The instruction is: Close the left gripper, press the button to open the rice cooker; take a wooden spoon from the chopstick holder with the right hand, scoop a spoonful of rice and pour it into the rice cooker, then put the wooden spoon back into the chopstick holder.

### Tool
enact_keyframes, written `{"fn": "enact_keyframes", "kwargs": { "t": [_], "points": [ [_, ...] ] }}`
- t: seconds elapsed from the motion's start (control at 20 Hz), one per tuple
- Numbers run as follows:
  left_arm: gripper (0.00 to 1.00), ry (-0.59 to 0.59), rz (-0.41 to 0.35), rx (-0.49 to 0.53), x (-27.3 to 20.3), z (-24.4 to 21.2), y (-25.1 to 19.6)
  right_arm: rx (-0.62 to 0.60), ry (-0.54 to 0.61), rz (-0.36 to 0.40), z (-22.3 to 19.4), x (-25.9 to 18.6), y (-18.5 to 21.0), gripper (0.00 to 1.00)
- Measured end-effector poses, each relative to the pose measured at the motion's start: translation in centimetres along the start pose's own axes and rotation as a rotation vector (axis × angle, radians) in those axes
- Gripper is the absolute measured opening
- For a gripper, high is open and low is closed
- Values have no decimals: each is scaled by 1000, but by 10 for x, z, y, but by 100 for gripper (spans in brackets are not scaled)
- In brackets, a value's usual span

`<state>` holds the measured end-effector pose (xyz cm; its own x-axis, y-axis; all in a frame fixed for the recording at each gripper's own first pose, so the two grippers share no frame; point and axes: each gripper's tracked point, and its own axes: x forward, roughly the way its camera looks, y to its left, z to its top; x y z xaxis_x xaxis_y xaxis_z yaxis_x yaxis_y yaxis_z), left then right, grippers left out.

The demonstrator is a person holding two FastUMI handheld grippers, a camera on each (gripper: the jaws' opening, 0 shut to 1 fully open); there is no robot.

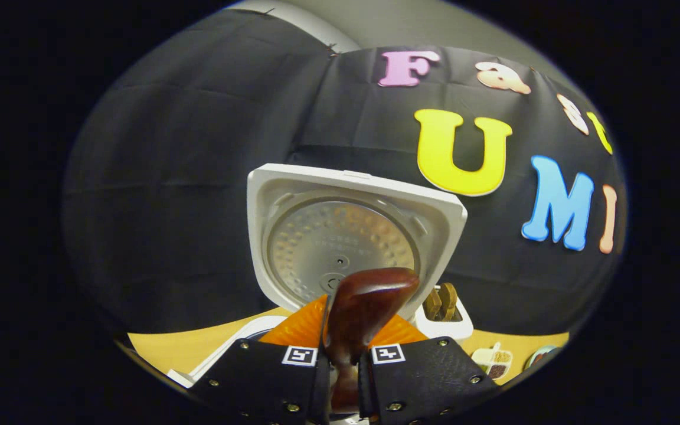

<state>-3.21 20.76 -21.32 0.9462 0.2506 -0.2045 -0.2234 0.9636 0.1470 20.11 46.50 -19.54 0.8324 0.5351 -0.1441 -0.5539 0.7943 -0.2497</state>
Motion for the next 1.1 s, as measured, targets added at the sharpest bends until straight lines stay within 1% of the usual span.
{"fn": "enact_keyframes", "kwargs": {
  "t": [0.05,0.25,0.3,0.4,0.55,0.65,0.7,0.75,0.8,0.9,0.95,1.0,1.1],
  "points": [
    [98,0,-1,0,0,0,1,-30,-3,9,-1,1,1,19],
    [97,-2,1,2,0,1,2,-152,-11,23,-1,-2,8,19],
    [99,-1,1,0,0,1,1,-152,-8,30,-4,-3,10,19],
    [99,4,-3,-3,0,-1,0,-129,8,37,-7,0,9,19],
    [99,1,-1,-3,-1,1,2,-43,27,46,-7,0,6,19],
    [99,2,-4,-3,-1,0,1,97,44,68,-7,0,1,19],
    [97,2,-5,-3,-1,1,1,208,54,72,-5,-2,-3,19],
    [97,1,-6,-2,0,2,2,341,61,77,-6,-4,-9,19],
    [99,0,-6,0,-1,3,3,472,69,79,-7,-3,-12,19],
    [99,-4,-9,4,-1,5,2,706,86,71,-8,-2,-26,19],
    [97,-8,-12,5,-3,5,2,791,93,63,-10,-3,-33,19],
    [97,-9,-16,9,-4,7,1,851,106,49,-12,-3,-41,19],
    [97,-12,-22,11,-6,10,-2,896,116,18,-22,-3,-54,19]
  ]
}}
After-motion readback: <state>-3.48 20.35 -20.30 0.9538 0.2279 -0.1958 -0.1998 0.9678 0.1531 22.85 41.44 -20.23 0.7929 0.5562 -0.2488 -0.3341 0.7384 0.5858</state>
